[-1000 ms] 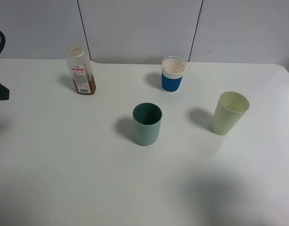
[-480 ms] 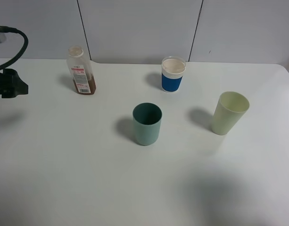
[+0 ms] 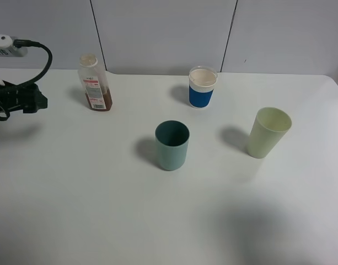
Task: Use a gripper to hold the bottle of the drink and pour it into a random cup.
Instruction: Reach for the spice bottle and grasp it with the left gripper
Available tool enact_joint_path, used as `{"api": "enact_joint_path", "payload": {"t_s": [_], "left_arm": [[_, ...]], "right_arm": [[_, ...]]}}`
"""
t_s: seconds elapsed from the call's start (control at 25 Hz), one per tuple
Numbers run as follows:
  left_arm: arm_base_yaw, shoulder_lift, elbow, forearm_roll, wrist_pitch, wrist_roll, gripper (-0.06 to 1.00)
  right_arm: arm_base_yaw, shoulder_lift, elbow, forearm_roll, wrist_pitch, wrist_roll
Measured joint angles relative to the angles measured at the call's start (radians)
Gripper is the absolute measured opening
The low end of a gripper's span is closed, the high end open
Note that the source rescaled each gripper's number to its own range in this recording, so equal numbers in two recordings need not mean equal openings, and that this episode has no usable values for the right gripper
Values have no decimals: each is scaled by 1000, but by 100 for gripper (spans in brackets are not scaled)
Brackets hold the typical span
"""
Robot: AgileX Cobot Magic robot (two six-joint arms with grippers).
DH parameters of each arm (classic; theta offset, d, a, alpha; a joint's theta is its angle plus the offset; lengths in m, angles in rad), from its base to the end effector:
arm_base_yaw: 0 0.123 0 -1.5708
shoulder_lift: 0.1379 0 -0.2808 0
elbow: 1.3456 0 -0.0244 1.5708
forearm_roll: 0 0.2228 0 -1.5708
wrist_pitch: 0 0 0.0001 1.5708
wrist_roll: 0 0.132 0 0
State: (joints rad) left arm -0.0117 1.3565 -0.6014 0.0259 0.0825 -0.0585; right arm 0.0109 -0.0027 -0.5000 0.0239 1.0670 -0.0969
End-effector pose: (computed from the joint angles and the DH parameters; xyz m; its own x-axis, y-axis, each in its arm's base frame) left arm 0.2651 -0.0028 0.1941 -0.6818 -0.0247 -0.7312 -0.0121 0.9997 -0.0225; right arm 0.0105 0.0029 0.2444 -0.4548 -0.0902 -0.8860 -0.0685 0.9955 -0.0662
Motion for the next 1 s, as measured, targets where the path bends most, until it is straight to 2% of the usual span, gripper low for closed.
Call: {"api": "enact_joint_path", "payload": {"t_s": [0.16,0.32,0.68,0.84,1.0], "left_arm": [[0,68,0,41,-71,-33,77],[0,122,0,137,-166,-129,77],[18,230,0,582,-478,-519,77],[70,281,-1,699,-588,-612,77],[114,305,-1,772,-645,-615,77]], "right_arm": [[0,0,0,0,0,0],[0,0,0,0,0,0],[0,0,0,-24,0,27],[0,0,0,-24,0,34],[0,0,0,-24,0,34]]}}
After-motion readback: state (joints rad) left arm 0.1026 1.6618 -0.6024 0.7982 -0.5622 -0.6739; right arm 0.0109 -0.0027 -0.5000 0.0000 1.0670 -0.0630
